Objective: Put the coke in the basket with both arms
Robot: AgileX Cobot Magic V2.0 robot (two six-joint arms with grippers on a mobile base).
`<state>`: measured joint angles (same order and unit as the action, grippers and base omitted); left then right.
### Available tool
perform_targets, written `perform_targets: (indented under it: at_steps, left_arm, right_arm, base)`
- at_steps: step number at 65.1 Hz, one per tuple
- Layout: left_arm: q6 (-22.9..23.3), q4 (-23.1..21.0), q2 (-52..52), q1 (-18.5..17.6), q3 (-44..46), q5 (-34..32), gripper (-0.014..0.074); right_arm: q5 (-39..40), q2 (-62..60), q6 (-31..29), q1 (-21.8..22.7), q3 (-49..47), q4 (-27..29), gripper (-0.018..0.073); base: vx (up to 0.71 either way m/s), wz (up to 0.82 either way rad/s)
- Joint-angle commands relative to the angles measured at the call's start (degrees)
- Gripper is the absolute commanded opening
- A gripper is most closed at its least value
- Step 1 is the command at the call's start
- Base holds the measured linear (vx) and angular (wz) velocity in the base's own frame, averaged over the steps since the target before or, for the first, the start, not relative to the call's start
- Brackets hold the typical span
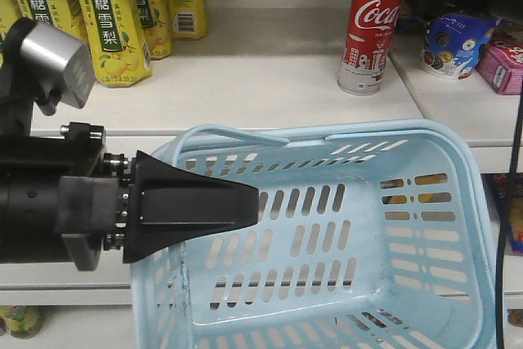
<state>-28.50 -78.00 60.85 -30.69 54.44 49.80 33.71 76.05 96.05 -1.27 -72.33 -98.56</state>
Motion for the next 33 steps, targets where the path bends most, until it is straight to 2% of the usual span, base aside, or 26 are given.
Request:
perform_targets:
  at_steps: [1,16,26,33]
  left_arm:
    - [-0.5,-4.7,-1.4,0.0,1.6,-1.3,-0.0006]
    - [-0.5,-4.7,-1.4,0.0,1.6,-1.3,-0.0006]
    - [-0.5,-4.7,-1.4,0.0,1.6,-1.3,-0.0006]
    - [-0.5,-4.7,-1.4,0.0,1.6,-1.3,-0.0006]
  right_arm:
    - [-6.5,-0.9,-4.0,-3.0,-2.0,3.5,0.0594]
    - [-16.1,1.5,-7.2,-9.2,-2.2,4.5,0.0594]
    - [-18.7,3.0,-7.3,-9.7,-2.3,5.2,0.0583]
    - [-18.7,3.1,-7.5,-9.7,-2.9,5.3,0.0533]
  base:
    - [0.0,0.0]
    - [0.0,0.0]
    - [0.0,0.0]
    - [0.0,0.0]
